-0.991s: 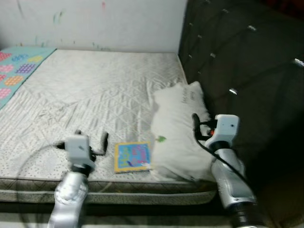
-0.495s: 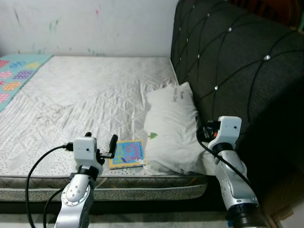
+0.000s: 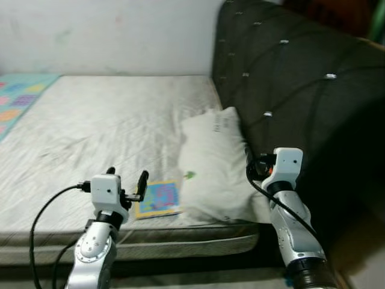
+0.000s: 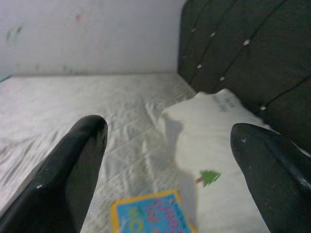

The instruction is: Clean up the room

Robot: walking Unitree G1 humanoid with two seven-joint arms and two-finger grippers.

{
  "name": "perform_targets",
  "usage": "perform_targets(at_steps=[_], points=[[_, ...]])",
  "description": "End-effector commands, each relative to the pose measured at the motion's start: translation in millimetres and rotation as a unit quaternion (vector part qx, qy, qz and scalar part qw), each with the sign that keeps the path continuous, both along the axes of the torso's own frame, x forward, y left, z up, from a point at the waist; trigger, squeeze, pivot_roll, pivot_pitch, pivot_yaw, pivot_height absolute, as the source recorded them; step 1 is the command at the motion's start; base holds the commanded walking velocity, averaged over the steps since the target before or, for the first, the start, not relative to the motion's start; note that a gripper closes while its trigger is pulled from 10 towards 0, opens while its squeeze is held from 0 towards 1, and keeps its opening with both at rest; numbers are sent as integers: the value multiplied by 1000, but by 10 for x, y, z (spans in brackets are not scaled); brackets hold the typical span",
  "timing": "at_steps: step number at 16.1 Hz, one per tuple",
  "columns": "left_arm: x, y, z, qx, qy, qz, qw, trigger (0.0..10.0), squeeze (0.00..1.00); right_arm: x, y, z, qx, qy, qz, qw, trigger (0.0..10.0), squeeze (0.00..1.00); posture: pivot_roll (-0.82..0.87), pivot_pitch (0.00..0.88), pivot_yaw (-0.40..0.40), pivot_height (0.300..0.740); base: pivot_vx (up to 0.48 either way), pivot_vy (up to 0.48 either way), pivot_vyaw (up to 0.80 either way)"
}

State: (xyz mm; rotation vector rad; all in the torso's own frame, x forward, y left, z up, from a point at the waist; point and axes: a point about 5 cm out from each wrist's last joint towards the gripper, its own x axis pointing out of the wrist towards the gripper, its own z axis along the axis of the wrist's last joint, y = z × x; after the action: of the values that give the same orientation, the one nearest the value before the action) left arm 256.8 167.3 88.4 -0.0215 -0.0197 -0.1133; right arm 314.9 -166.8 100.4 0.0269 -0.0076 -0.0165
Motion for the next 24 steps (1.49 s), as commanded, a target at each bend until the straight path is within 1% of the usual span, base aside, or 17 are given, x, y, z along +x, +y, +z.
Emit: perform_targets(at_steps=[1,12,14,17,19,20,24], points=[[-24,-3,16,-7,-6,-2,1000,10000,0,32,5,38,-4,-5,5,1000,10000,0,8,0,-3,740,364,0,0],[-23,-3,25,-7,-6,-2,1000,10000,0,36,17,23,-5,-3,10,1000,10000,0,11,0,-4,740,378,0,0],[-36,27,8,-3,7,35,999,10000,0,20,24,15,-3,-2,14,1000,10000,0,17,0,-10,740,0,0,0],[-89,38,19,-15,14,37,999,10000,0,-16,5,-15,-6,6,17,1000,10000,0,25,17,-17,740,0,0,0],[-112,77,29,-27,20,47,998,10000,0,-44,-39,-56,-8,14,14,1000,10000,0,35,35,-22,740,0,0,0],[-116,90,55,-34,18,47,998,10000,0,-42,-44,-42,-8,13,15,1000,10000,0,38,47,-26,740,0,0,0],[-114,92,107,-41,19,44,998,10000,0,-10,-43,-3,-13,12,20,1000,10000,0,38,67,-37,740,0,312,0]])
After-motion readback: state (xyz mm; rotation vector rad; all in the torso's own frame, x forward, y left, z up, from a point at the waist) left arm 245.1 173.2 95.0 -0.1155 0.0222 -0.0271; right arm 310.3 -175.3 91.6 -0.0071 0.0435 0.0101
